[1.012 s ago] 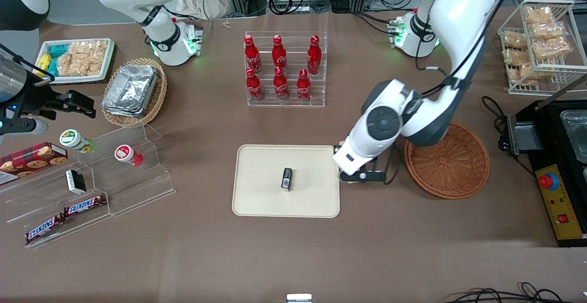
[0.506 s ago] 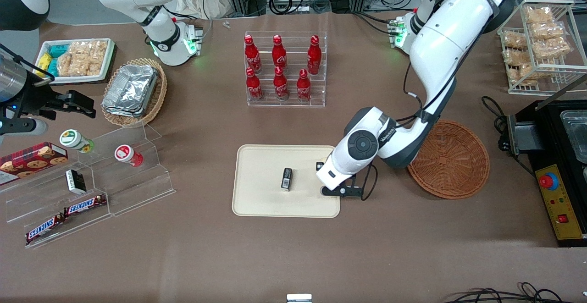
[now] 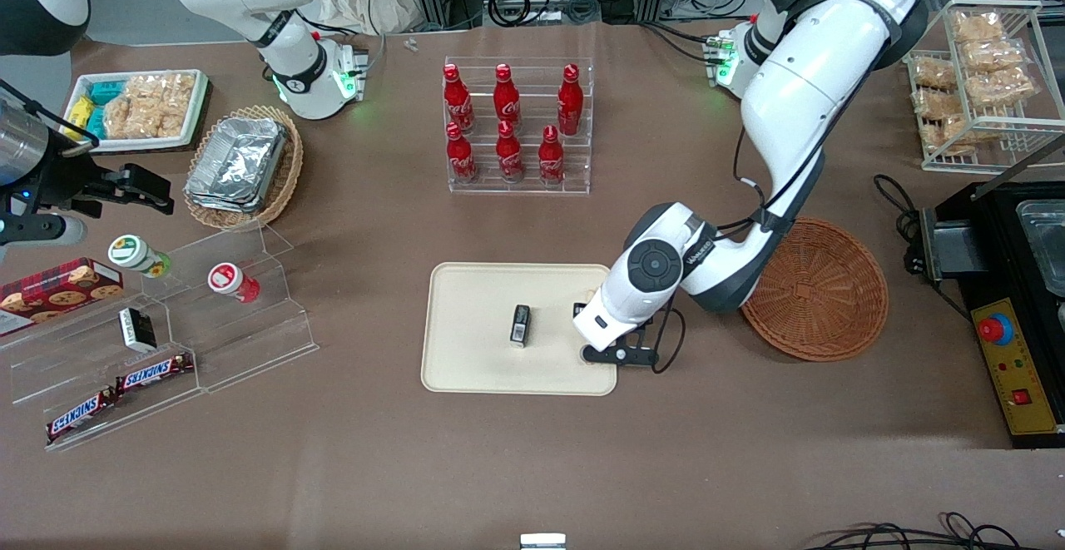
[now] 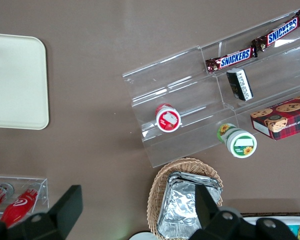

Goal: Place sandwich from basket to tray

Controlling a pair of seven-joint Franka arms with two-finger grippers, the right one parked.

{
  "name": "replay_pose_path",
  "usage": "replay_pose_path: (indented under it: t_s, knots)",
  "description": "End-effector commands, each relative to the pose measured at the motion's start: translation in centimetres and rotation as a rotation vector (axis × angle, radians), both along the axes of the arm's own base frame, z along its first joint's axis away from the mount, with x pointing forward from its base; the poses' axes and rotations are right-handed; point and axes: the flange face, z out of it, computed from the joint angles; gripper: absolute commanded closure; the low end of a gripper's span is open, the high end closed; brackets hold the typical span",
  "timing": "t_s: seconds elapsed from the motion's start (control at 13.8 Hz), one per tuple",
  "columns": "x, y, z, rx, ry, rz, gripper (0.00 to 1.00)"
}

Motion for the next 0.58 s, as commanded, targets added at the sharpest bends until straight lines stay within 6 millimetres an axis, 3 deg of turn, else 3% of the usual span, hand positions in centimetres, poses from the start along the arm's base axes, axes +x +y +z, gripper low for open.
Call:
replay_pose_path:
  t_s: [0.0,0.07,0.29,0.51]
  knots:
    - [0.1,0.5,6.4,-0.023,-0.049,0.052,0.0]
    - [-0.3,1.1,8.6,0.009,-0.049,0.047,0.0]
    - [-0.6,6.7,15.5,0.138,0.003,0.03,0.01]
    - [-1.5,11.5,20.8,0.192,0.063,0.012,0.01]
